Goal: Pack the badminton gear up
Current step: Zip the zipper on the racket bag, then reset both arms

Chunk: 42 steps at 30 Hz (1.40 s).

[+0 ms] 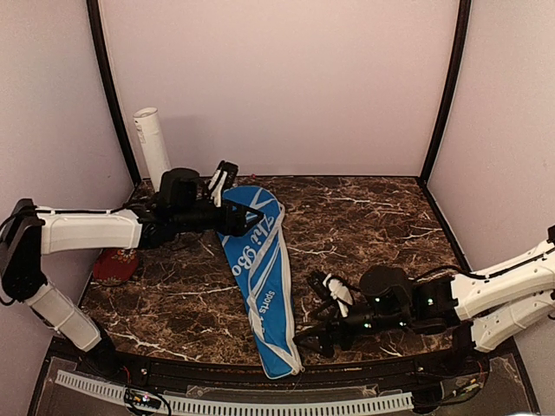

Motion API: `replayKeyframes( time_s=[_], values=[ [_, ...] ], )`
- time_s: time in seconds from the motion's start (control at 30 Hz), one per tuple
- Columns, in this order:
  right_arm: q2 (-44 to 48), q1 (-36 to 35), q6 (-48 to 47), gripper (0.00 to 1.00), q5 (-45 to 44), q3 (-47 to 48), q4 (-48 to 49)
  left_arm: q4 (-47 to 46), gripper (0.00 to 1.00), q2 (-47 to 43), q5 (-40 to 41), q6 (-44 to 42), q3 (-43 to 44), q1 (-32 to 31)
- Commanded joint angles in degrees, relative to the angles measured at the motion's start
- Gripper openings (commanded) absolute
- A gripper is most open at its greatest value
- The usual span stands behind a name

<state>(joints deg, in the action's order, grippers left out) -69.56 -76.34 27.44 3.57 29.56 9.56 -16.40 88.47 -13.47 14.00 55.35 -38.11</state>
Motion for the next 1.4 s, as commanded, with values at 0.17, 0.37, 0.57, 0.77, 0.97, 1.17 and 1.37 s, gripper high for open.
replayKeyframes(
  time_s=[0.17,0.37,0.57,0.77,0.97,1.17,1.37],
  values=[
    [4.3,23.8,1.2,0.98,-7.5,0.7,-4.4,-4.0,0.86,-15.7,6.3,1.5,-22.1,9.5],
    [5.8,47.2,-1.7,1.0,-2.5,-3.6,2.5,-6.5,0.9,-21.6,4.8,3.7,-32.2,24.6],
    [4.9,66.9,-6.5,0.99,-0.3,-3.6,5.6,-7.7,0.9,-24.9,8.0,6.1,-35.0,39.4],
    [11.0,77.0,-11.5,1.0,-6.1,-9.7,15.1,-8.5,0.93,-32.2,20.5,1.6,-37.1,42.9],
    [12.7,78.9,-15.8,1.0,-12.6,-20.8,34.2,-28.1,0.99,-37.3,25.7,-5.4,-50.0,42.9],
    [3.6,79.1,-18.1,1.0,-13.7,-23.8,50.4,-42.1,0.99,-30.3,23.6,-7.1,-52.1,42.9],
    [-3.7,79.3,-18.3,1.0,-11.4,-21.0,55.9,-58.6,0.99,-15.4,21.2,-9.6,-50.8,42.9]
  ],
)
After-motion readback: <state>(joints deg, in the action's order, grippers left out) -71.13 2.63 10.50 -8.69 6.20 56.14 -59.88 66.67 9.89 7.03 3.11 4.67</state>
